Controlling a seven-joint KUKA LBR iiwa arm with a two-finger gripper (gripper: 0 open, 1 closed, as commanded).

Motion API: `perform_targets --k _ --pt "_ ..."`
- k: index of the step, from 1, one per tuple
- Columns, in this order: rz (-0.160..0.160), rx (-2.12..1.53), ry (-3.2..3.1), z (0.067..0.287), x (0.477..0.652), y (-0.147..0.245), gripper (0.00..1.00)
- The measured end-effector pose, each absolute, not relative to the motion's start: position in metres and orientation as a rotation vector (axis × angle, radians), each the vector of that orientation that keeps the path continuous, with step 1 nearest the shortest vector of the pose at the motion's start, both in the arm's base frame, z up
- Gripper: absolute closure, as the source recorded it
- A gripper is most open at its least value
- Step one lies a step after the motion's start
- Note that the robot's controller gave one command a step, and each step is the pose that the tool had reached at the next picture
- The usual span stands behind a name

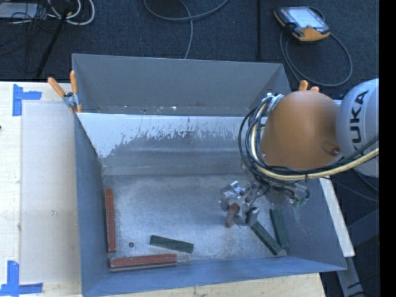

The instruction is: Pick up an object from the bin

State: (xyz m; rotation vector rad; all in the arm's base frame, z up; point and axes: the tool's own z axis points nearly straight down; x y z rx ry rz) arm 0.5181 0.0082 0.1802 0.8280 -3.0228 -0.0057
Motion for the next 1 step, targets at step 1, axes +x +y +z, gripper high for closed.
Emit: perform_targets --k 1 --pt "-0.003 1.085 -2.948 0.2539 0.5094 0.0162 1.0"
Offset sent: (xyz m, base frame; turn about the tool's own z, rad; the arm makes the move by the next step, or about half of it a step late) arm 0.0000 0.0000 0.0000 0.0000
